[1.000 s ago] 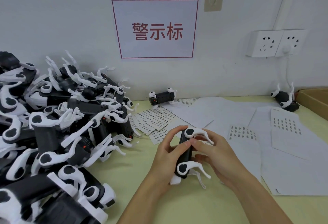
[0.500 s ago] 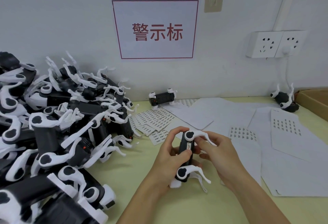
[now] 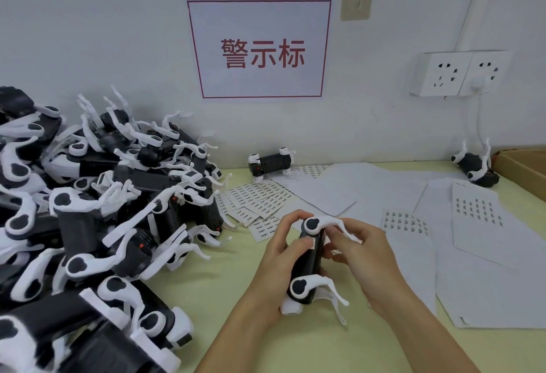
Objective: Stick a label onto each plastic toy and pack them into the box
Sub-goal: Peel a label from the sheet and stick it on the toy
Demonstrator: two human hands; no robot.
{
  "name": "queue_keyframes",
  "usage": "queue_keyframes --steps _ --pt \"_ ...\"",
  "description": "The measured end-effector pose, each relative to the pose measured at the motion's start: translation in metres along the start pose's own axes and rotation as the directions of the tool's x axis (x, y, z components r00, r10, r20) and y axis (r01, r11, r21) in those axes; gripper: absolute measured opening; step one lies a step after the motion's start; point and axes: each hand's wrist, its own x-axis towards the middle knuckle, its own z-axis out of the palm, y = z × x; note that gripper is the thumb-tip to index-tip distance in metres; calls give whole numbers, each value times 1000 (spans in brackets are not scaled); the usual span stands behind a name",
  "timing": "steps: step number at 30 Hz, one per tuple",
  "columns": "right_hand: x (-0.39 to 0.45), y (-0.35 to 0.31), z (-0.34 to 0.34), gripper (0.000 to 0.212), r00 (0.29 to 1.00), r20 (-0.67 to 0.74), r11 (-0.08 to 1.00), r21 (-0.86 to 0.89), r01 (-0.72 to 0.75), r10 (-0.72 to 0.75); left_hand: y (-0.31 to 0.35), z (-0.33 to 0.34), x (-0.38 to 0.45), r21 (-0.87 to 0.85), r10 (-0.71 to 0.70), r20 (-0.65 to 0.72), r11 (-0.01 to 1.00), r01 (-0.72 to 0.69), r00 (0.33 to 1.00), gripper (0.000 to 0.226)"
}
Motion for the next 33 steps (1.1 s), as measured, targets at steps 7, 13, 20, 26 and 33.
queue_keyframes --steps 7,13,20,26,33 --pt "0 2 1 18 998 -29 996 -72 50 -52 0 -4 4 -128 -84 -26 989 80 996 37" --pt "1 6 3 11 991 -86 985 -146 87 -101 2 -6 2 -188 -134 29 973 137 991 36" --pt "3 9 2 16 975 -148 974 -178 138 -165 0 -5 2 -168 -113 22 979 115 993 36" --pt "4 8 2 18 981 -129 985 -112 134 -148 2 -4 0 -182 -111 43 976 116 993 36" --pt "5 11 1 21 955 -151 953 -207 221 -254 2 -2 0 -211 -93 26 973 97 995 42"
